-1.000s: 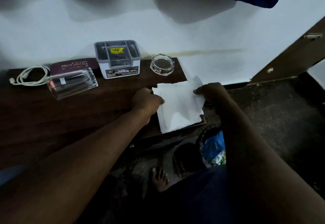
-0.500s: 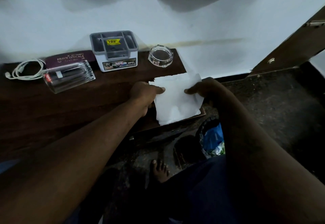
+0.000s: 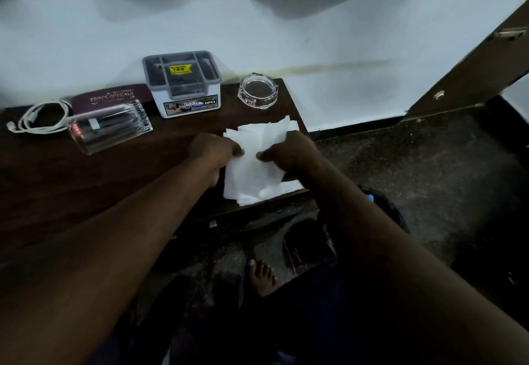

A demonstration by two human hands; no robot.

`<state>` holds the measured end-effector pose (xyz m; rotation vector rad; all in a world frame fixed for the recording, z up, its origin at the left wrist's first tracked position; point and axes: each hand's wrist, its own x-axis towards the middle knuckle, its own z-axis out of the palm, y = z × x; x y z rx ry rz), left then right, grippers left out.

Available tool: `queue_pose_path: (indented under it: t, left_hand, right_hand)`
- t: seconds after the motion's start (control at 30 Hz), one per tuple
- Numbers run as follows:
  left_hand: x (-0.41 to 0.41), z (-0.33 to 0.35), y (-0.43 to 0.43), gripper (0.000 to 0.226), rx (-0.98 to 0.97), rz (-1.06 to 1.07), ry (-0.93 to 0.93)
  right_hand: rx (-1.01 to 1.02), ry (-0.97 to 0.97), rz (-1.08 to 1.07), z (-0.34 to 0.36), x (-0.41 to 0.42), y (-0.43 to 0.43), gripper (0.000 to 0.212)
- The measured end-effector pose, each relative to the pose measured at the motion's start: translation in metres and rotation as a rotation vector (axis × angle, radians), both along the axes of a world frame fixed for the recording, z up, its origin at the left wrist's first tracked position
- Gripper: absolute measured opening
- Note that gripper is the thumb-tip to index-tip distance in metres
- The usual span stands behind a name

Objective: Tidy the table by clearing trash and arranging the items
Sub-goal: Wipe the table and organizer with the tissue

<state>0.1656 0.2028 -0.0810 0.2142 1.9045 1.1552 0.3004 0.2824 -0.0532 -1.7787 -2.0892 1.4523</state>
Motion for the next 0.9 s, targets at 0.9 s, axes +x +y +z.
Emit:
queue_pose_path:
  t: [0.9]
  left_hand:
    - [-0.045,0.007,-0.035,0.007,-0.005,0.038,-0.12]
  right_hand:
    - [0.165,-0.125,0.065,-0.007,-0.001,-0.029,0.049]
